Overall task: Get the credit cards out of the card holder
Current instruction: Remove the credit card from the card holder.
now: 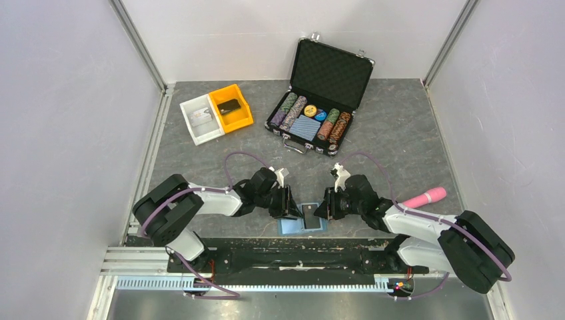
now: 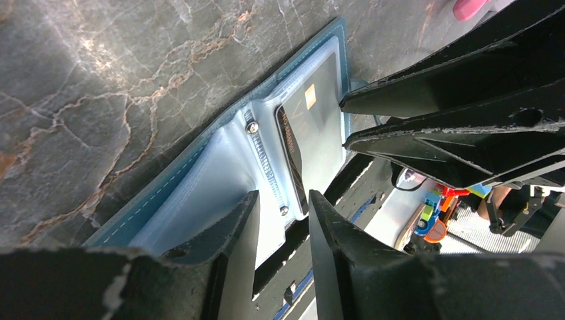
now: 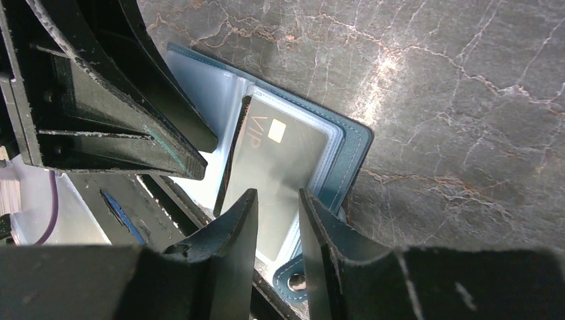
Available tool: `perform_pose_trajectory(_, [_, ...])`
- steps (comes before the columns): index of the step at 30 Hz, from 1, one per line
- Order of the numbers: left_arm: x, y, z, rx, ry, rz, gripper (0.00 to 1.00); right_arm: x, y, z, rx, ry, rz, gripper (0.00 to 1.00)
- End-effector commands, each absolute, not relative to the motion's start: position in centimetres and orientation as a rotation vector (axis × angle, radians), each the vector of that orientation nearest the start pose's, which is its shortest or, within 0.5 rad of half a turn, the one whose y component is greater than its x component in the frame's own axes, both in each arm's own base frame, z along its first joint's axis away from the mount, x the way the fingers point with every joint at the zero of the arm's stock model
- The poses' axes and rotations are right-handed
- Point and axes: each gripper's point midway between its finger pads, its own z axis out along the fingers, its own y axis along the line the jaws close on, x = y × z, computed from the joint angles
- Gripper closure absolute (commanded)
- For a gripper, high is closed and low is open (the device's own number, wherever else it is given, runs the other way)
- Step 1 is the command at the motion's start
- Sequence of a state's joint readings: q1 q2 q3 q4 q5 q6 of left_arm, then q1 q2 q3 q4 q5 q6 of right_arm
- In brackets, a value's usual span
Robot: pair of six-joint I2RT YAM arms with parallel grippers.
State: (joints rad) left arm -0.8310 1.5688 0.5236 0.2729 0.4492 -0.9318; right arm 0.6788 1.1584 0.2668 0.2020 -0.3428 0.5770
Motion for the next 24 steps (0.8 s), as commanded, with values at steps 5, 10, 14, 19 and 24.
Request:
perform_pose_trajectory(5, [15.2, -31.9, 2.6, 0.094, 2.650, -1.254, 0.59, 15.4, 22.8, 2.0, -0.310, 2.427, 1.003, 0.71])
perform_pose_trajectory(10, [15.2, -32.1, 2.8, 0.081, 2.624, -1.291, 0.59, 15.0, 22.9, 1.9, -0.286, 2.417, 1.046, 0.75])
perform_pose_trajectory(14, [14.9, -32.7, 2.9, 0.099, 2.638, -1.329, 0.59, 14.8, 23.2, 1.9, -0.300, 2.416, 1.072, 0.76])
perform_pose_trajectory(19, [15.0, -32.9, 3.2, 0.083, 2.613, -1.365, 0.60, 14.6, 23.1, 1.7, -0.296, 2.415, 1.076, 0.80])
perform_pose_trajectory(24, [14.9, -33.5, 3.5, 0.084, 2.599, -1.420, 0.63, 14.7, 23.1, 1.7, -0.297, 2.413, 1.073, 0.83])
